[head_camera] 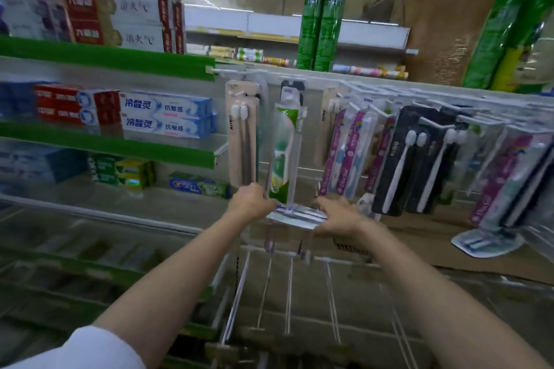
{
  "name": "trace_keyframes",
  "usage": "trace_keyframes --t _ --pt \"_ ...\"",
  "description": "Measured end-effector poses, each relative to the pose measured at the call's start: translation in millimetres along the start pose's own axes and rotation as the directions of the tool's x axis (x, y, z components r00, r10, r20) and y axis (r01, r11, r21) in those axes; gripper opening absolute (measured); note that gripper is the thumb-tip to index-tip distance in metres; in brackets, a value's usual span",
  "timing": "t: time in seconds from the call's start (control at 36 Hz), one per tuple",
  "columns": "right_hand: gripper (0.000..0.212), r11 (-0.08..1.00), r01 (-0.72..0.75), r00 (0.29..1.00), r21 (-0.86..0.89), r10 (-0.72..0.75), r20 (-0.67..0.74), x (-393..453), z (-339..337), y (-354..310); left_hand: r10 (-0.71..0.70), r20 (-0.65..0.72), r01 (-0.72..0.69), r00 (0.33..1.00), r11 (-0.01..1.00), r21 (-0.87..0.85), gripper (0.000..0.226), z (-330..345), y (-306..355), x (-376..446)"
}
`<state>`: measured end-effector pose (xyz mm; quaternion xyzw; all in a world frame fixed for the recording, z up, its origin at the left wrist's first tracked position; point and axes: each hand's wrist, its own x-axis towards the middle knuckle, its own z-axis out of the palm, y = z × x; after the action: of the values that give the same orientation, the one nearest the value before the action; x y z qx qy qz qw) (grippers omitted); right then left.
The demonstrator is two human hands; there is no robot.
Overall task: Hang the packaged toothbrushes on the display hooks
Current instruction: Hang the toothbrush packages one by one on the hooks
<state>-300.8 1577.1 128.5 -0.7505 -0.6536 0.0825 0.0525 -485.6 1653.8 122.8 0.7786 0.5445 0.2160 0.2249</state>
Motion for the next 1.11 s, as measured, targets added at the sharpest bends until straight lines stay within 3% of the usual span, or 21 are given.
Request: trace_keyframes --t 0.17,0.22,0.33,0.42,0.53,0.64,0.75,1.0,1.11 --pt "0.067 0.996 -0.085 0.987 -0.039 0.089 0.135 -26 -13 31 0.004 0.056 -0.003 0.998 1.000 -0.020 0.025 19 42 -26" --pt "0.066 0.991 -0.114 0.981 0.065 0.103 0.164 -36 -15 47 0.034 0.098 -0.030 0.995 0.999 -0.040 0.024 28 58 -34" --pt "0.033 0.955 -0.175 0.969 0.238 0.124 0.211 -59 -20 84 0.060 0.098 -0.053 0.993 0.996 -0.073 0.022 56 88 -43" --pt "0.042 0.926 -0.254 0.957 0.281 0.198 0.211 -81 -26 114 0.052 0.038 -0.051 0.998 0.999 -0.019 0.017 76 112 -48" --pt "0.076 0.885 -0.367 0.928 0.287 0.327 0.180 -106 -30 147 0.108 -0.014 -0.107 0.994 0.993 0.041 0.018 99 139 -56" --pt "0.060 0.855 -0.390 0.916 0.343 0.399 0.045 -119 -28 170 0.189 0.190 -0.225 0.963 0.956 0.187 0.044 112 153 -60" --pt "0.042 0.822 -0.398 0.907 0.407 0.420 0.038 -123 -27 182 0.201 0.297 -0.284 0.933 0.920 0.270 0.046 119 161 -63" --pt "0.044 0.783 -0.348 0.926 0.515 0.371 0.062 -122 -27 178 0.170 0.119 -0.208 0.978 0.797 0.567 0.034 115 181 -58" --pt "0.040 0.698 -0.381 0.911 0.606 0.396 0.116 -116 -26 176 0.171 0.060 -0.174 0.983 0.806 0.566 0.042 114 186 -58"
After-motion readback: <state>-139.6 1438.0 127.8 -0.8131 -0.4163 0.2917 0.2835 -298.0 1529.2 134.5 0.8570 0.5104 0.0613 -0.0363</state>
